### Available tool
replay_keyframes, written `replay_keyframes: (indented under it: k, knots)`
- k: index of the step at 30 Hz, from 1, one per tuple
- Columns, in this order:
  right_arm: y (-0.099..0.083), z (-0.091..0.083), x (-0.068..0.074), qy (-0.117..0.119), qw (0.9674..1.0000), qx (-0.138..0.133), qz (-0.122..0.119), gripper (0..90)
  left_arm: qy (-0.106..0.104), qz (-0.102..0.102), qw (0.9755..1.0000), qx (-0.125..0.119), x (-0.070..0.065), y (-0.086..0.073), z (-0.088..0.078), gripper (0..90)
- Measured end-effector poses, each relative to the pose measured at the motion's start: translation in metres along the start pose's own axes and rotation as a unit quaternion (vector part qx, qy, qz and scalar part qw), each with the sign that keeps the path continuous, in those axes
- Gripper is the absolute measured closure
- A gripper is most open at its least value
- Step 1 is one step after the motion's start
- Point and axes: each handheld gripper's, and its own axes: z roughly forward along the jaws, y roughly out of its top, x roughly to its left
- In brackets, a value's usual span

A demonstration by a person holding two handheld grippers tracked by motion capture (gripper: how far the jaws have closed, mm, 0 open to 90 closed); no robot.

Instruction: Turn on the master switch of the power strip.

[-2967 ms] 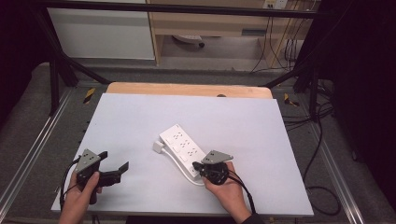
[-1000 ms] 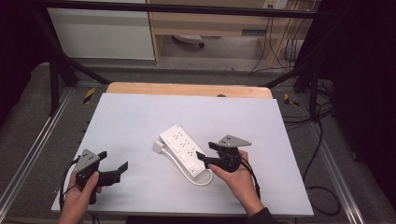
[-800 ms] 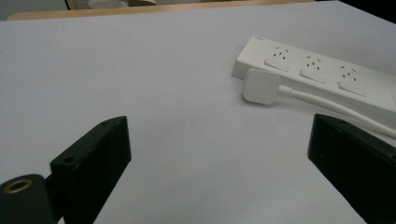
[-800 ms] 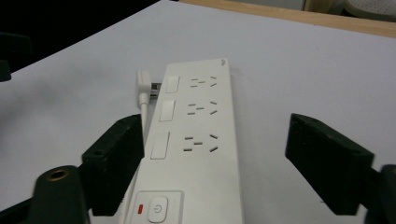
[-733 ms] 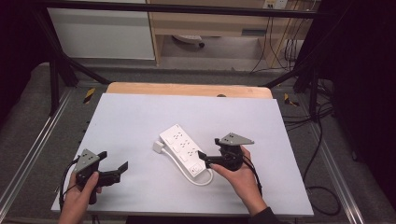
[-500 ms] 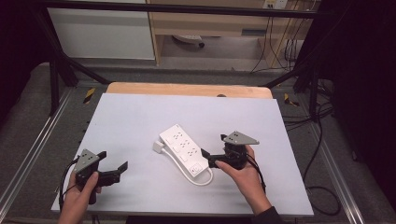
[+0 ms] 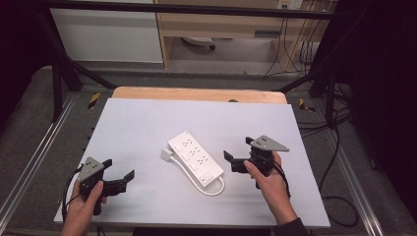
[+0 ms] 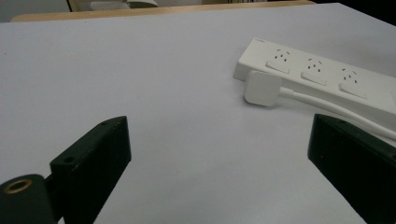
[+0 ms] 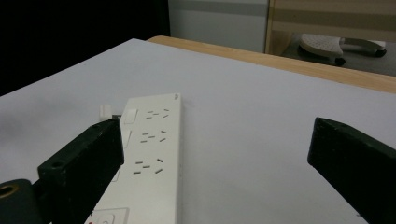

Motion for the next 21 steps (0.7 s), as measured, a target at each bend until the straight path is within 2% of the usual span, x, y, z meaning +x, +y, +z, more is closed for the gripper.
replay_keyframes:
  k: [21]
  knots:
    - [0.003,-0.025,-0.021,-0.02,0.9995,-0.018,0.016,4.1,0.003,-0.002,1.0,-0.001,0.0,0.0,-0.001,6.0]
